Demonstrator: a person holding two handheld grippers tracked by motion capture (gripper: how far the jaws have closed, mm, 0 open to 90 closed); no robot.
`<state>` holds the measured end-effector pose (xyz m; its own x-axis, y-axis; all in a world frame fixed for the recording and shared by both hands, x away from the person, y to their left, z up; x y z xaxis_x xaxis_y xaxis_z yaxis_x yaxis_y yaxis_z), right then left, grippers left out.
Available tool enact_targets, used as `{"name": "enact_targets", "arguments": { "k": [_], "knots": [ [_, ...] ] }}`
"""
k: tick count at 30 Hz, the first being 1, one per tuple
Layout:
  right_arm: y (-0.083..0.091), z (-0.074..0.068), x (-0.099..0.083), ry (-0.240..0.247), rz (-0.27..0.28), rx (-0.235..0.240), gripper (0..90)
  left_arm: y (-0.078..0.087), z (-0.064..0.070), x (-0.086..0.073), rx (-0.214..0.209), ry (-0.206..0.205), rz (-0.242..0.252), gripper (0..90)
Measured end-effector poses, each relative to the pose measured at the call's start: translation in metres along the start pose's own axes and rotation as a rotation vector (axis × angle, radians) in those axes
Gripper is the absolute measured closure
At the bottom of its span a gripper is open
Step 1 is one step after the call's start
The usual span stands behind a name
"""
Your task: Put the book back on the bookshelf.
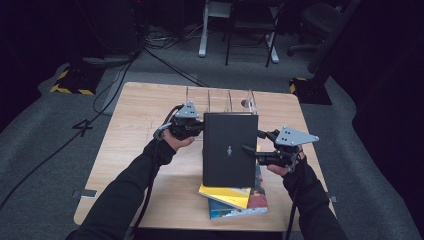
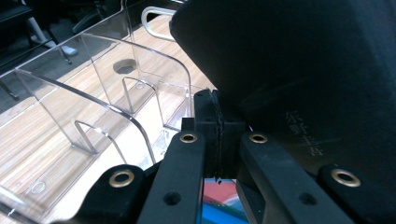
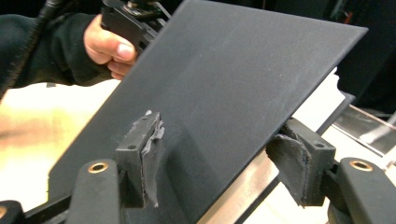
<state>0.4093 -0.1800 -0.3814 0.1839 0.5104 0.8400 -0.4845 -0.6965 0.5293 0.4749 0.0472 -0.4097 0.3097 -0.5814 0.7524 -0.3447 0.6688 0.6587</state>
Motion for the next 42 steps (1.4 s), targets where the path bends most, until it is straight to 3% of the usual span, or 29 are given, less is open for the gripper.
{"name": "enact_targets", "arguments": {
  "k": [7, 15, 17, 23, 26, 37, 40, 42],
  "knots": [
    [0.005, -0.015, 0.013, 0.066, -0.005, 0.021, 38.7, 0.01, 0.011, 0.0, -0.018, 0.01, 0.032, 89.6],
    [0.006, -0.024, 0.014, 0.072, 0.021, 0.119, 51.7, 0.018, 0.015, -0.005, 0.005, -0.039, 0.023, 86.5],
    [0.008, -0.027, 0.014, 0.079, 0.041, 0.142, 55.7, 0.02, 0.013, -0.009, 0.002, -0.025, 0.026, 84.2],
    [0.011, -0.033, 0.016, 0.094, 0.067, 0.147, 59.4, 0.027, 0.017, -0.022, 0.019, -0.038, 0.022, 80.0],
    [0.011, -0.034, 0.014, 0.089, 0.082, 0.15, 60.6, 0.032, 0.022, -0.031, 0.036, -0.047, 0.018, 75.1],
    [0.018, -0.042, 0.006, 0.094, 0.117, 0.145, 62.3, 0.039, 0.049, -0.072, -0.003, -0.051, -0.026, 57.8],
    [0.022, -0.046, 0.004, 0.108, 0.116, 0.137, 62.6, 0.036, 0.064, -0.088, -0.042, -0.02, -0.062, 42.2],
    [0.023, -0.048, 0.004, 0.108, 0.116, 0.135, 62.6, 0.036, 0.071, -0.094, -0.056, -0.017, -0.074, 36.7]
  ]
}}
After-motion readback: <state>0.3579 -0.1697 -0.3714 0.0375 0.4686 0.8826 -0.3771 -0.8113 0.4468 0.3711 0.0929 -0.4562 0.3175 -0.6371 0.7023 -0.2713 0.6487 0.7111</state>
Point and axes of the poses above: each handheld gripper's, and its own axes: y roughly backward along the jaws, x roughly out of its top, z roughly to its right, the point moved 6 cm from there along -y, roughly forward along the jaws, and after that the axes turned 13 degrees about -z, right-handed, at the moved point
